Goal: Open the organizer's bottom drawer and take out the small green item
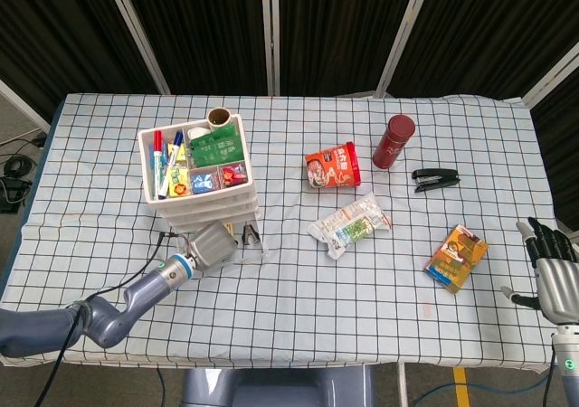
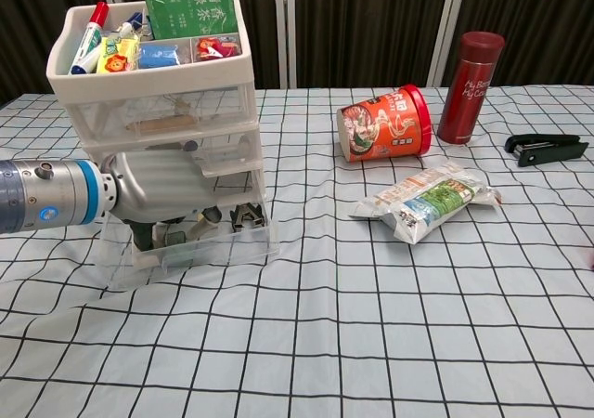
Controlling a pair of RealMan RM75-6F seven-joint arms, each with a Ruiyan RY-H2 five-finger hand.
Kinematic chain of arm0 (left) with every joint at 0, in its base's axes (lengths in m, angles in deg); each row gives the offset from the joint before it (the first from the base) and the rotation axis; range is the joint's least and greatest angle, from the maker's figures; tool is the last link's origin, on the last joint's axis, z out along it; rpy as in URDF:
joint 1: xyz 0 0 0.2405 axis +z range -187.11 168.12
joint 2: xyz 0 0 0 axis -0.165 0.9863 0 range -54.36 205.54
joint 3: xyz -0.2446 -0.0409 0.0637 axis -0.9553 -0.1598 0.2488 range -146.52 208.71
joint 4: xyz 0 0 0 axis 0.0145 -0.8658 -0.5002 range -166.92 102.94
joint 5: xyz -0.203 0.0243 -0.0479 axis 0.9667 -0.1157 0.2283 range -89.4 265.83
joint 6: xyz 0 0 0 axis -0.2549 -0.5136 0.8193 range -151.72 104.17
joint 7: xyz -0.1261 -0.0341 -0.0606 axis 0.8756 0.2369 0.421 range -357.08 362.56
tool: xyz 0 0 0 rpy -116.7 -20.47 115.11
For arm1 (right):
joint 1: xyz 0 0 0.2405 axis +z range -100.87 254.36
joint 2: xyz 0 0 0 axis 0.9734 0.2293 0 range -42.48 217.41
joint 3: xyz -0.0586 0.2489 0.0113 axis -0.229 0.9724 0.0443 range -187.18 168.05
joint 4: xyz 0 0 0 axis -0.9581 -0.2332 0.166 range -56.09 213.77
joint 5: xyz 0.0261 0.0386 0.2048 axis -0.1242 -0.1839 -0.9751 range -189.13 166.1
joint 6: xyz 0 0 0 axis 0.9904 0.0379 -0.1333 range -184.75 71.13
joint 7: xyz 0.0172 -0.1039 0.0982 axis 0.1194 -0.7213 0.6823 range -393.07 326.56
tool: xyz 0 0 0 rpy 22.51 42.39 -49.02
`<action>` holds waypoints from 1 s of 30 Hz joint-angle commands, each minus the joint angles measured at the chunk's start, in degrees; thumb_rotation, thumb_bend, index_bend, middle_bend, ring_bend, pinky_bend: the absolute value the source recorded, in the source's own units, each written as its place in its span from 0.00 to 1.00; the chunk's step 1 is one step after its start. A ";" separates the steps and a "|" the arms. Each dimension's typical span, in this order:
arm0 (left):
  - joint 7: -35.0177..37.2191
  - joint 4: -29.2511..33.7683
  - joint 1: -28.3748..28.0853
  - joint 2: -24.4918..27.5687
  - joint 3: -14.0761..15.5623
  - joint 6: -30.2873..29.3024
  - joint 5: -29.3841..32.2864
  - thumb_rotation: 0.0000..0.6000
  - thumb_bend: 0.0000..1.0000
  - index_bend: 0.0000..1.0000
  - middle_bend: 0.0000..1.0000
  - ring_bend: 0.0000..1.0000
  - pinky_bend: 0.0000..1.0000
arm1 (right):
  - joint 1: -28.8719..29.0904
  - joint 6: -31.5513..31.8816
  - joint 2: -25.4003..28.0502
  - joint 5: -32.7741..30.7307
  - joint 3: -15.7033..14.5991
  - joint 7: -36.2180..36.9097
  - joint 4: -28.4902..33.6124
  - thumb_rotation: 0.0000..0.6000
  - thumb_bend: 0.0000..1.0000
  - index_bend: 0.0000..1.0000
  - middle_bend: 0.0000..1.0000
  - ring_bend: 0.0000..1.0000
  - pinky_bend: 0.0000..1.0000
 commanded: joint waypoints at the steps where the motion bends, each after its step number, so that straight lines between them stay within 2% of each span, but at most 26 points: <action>1: 0.10 0.24 -0.05 0.23 -0.07 -0.17 0.04 1.00 0.50 0.64 1.00 0.97 0.85 | 0.00 0.03 -0.01 0.01 0.01 0.00 0.00 1.00 0.00 0.00 0.00 0.00 0.00; 18: 0.46 3.59 -0.12 3.22 -0.83 -2.42 -0.09 1.00 0.50 0.66 1.00 0.97 0.85 | 0.03 -0.01 -0.09 -0.03 0.00 -0.26 0.04 1.00 0.00 0.00 0.00 0.00 0.00; 30: -1.01 11.83 0.65 9.08 -1.27 -6.41 -1.00 1.00 0.50 0.66 1.00 0.97 0.85 | -0.01 0.18 -0.06 0.32 -0.14 -0.32 0.18 1.00 0.00 0.00 0.00 0.00 0.00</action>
